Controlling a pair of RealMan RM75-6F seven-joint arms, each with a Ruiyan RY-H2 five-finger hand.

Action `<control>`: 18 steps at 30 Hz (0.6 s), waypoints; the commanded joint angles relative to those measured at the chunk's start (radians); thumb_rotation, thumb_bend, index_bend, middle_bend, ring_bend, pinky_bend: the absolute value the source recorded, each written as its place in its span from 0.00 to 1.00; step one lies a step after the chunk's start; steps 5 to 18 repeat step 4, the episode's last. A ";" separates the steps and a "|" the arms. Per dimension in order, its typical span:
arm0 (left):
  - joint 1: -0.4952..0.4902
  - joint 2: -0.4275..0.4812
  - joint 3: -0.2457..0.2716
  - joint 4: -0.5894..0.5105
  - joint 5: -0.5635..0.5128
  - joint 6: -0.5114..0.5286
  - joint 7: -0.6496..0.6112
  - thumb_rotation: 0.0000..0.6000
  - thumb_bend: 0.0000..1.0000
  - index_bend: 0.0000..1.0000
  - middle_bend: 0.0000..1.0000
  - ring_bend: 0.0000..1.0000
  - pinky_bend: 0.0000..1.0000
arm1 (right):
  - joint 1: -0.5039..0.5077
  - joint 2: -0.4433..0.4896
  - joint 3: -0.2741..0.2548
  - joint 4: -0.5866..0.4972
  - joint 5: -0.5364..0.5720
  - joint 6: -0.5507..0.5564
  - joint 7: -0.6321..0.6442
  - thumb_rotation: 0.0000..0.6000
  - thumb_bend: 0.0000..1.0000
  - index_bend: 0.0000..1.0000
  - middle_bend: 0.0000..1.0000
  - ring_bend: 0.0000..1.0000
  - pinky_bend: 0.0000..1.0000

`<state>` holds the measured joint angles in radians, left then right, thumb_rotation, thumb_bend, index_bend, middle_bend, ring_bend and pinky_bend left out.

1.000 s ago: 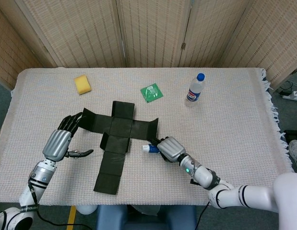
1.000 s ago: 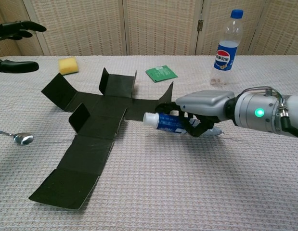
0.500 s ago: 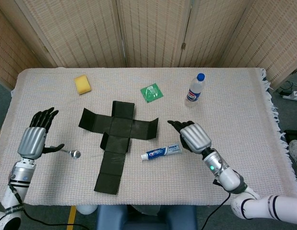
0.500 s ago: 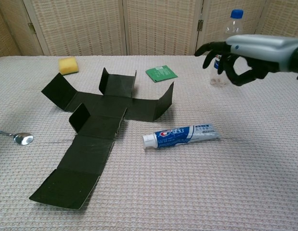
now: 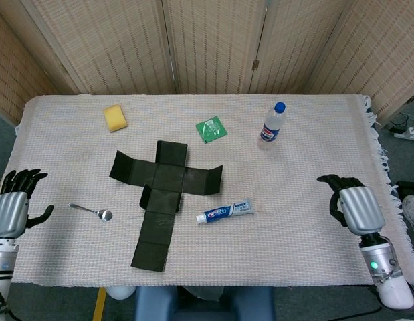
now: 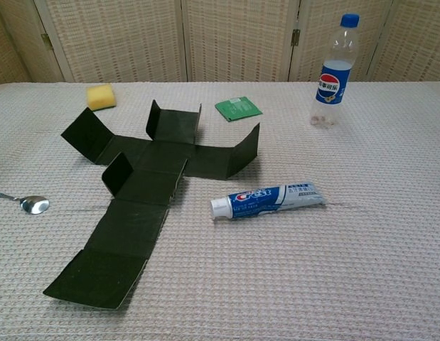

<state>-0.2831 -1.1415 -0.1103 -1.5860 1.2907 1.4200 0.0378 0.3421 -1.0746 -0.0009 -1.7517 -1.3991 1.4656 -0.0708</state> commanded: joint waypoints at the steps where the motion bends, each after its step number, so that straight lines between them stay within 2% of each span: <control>1: 0.039 -0.005 0.015 -0.013 0.007 0.047 0.025 1.00 0.35 0.21 0.18 0.12 0.00 | -0.042 0.024 -0.024 0.026 -0.029 0.024 0.057 1.00 0.94 0.31 0.35 0.37 0.34; 4: 0.079 -0.009 0.039 -0.033 0.025 0.090 0.053 1.00 0.35 0.20 0.18 0.12 0.00 | -0.090 0.033 -0.033 0.044 -0.038 0.060 0.110 1.00 0.94 0.31 0.34 0.37 0.34; 18: 0.079 -0.009 0.039 -0.033 0.025 0.090 0.053 1.00 0.35 0.20 0.18 0.12 0.00 | -0.090 0.033 -0.033 0.044 -0.038 0.060 0.110 1.00 0.94 0.31 0.34 0.37 0.34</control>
